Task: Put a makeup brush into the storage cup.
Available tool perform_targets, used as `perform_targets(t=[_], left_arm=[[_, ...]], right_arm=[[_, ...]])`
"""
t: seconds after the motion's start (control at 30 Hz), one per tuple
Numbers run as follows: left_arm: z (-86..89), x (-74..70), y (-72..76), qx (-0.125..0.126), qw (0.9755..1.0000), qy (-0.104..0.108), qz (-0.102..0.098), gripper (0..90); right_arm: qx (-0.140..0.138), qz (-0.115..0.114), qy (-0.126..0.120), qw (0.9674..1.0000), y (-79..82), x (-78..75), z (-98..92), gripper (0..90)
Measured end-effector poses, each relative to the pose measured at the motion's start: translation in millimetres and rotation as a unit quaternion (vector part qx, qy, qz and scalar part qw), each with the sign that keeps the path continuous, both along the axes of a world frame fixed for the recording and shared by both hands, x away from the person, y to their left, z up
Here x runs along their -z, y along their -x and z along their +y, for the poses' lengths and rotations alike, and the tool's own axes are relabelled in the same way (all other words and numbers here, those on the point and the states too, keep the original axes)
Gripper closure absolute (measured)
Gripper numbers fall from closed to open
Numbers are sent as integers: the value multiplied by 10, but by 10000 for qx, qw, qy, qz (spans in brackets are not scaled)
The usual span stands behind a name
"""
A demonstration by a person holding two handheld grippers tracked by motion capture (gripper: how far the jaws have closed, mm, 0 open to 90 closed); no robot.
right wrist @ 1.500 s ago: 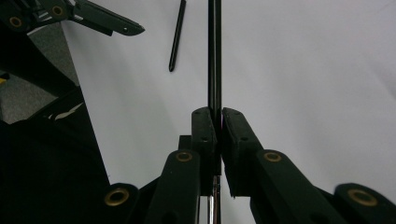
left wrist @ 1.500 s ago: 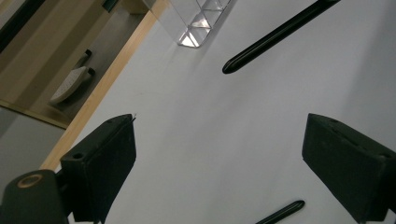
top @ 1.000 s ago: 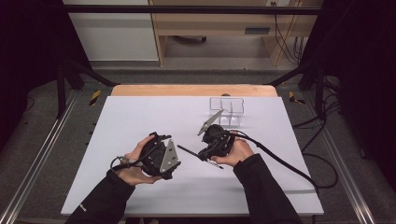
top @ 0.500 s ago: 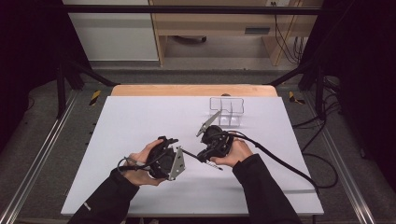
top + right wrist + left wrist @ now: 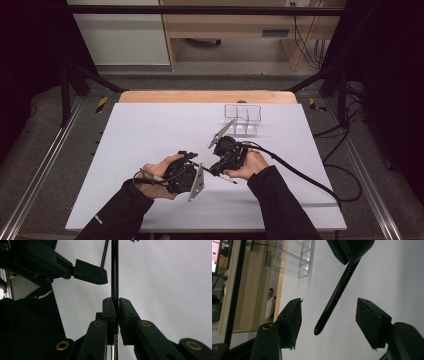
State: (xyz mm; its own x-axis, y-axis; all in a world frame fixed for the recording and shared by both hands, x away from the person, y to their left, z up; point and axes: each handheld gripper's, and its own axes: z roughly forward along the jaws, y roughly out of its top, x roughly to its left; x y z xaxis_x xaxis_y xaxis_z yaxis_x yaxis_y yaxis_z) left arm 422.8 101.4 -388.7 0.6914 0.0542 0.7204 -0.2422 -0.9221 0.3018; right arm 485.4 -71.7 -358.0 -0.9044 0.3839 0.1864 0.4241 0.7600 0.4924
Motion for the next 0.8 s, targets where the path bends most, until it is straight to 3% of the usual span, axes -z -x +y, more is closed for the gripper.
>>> perform_targets(t=[0.37, 0.8], left_arm=[[-28, 28, 23, 208, 9997, -98, 99, 517], [-94, 69, 33, 354, 9983, -461, -37, 656]], right_arm=[[-72, 89, 26, 9999, 2, 43, 32, 844], [-135, 143, 46, 9998, 10, 57, 43, 845]])
